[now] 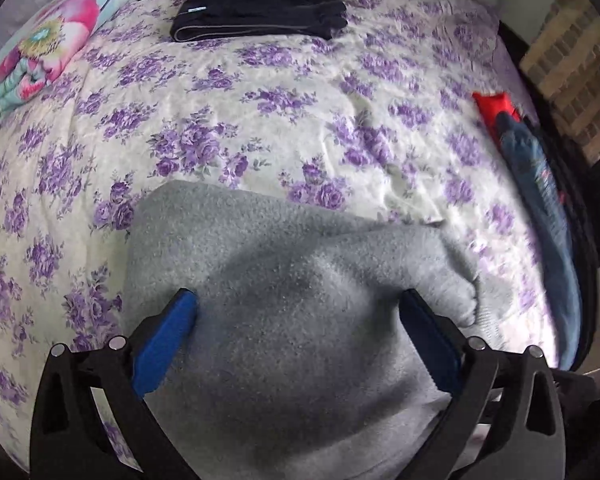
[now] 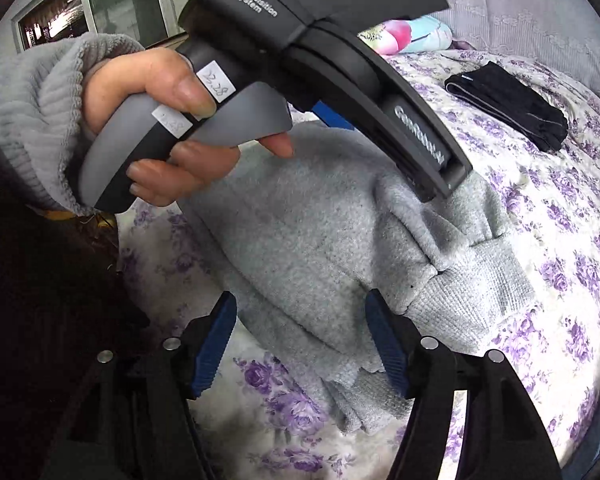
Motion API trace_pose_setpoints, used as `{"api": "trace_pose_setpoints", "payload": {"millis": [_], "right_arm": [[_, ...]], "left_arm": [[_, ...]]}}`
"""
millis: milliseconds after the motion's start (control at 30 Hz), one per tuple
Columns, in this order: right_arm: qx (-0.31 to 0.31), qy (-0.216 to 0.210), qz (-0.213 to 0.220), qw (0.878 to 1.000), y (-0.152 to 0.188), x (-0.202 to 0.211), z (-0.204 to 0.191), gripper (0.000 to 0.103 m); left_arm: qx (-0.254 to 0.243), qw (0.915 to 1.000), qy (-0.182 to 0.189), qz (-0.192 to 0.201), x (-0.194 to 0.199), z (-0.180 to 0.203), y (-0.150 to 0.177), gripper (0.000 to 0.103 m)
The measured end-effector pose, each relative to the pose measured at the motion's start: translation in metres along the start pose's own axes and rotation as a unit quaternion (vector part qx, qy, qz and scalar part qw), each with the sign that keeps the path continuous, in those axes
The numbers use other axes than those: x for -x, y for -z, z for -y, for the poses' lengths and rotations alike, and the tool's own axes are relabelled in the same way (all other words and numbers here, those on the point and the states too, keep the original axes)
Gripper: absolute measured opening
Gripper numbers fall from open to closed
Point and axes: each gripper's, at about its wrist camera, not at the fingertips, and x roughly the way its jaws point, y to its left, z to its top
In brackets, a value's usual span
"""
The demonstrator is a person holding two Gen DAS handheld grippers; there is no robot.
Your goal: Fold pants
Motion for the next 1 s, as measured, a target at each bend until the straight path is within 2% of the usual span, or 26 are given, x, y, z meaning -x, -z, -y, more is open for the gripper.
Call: {"api": "trace_pose_setpoints", "payload": {"millis": [100, 167, 233, 367, 433, 467, 533, 633, 833, 900, 1000], "right_arm": [[-0.036, 0.012, 0.057, 0.998, -0.003, 0.033, 0.013, 0.066], [-0.085, 0.013, 0.080, 0.993, -0.005, 0.048, 0.032, 0.067], [-0.120, 0.026, 0.084, 0.989, -0.005, 0.048, 0.047, 0.067], [-0.137, 0.050, 0.057, 0.988, -0.001, 0.030, 0.059, 0.067], [-0.148, 0.034, 0.029, 0.988, 0.005, 0.017, 0.061, 0.067], [-0.142, 0.041, 0.011, 0.989, 0.008, 0.008, 0.064, 0.067], [-0.111, 0.055, -0.007, 0.992, 0.014, -0.007, 0.058, 0.069], [-0.123, 0.040, 0.003, 0.992, 0.017, -0.008, 0.062, 0.070], [-0.116, 0.016, 0.026, 0.993, 0.008, 0.016, 0.070, 0.076], [-0.148, 0.003, 0.057, 0.987, 0.012, 0.033, 0.084, 0.080], [-0.240, -0.048, 0.067, 0.967, 0.024, 0.041, 0.120, 0.082]], "left_arm": [[0.061, 0.9968, 0.045, 0.027, 0.029, -0.024, 0.003, 0.098], [0.080, 0.9948, 0.047, 0.041, 0.044, -0.038, 0.014, 0.098], [0.086, 0.9944, 0.042, 0.046, 0.051, -0.047, 0.032, 0.098], [0.093, 0.9951, 0.030, 0.014, 0.040, -0.059, 0.072, 0.098], [0.095, 0.9952, 0.021, -0.010, 0.029, -0.063, 0.088, 0.098], [0.094, 0.9951, 0.019, -0.023, 0.022, -0.065, 0.094, 0.099], [0.119, 0.9906, 0.053, -0.043, 0.010, -0.075, 0.101, 0.099], [0.148, 0.9843, 0.082, -0.050, 0.003, -0.085, 0.107, 0.099], [0.150, 0.9872, 0.048, -0.029, 0.017, -0.078, 0.108, 0.099], [0.154, 0.9870, 0.039, -0.027, 0.023, -0.079, 0.107, 0.098], [0.168, 0.9850, 0.027, -0.030, 0.029, -0.084, 0.105, 0.098]]}}
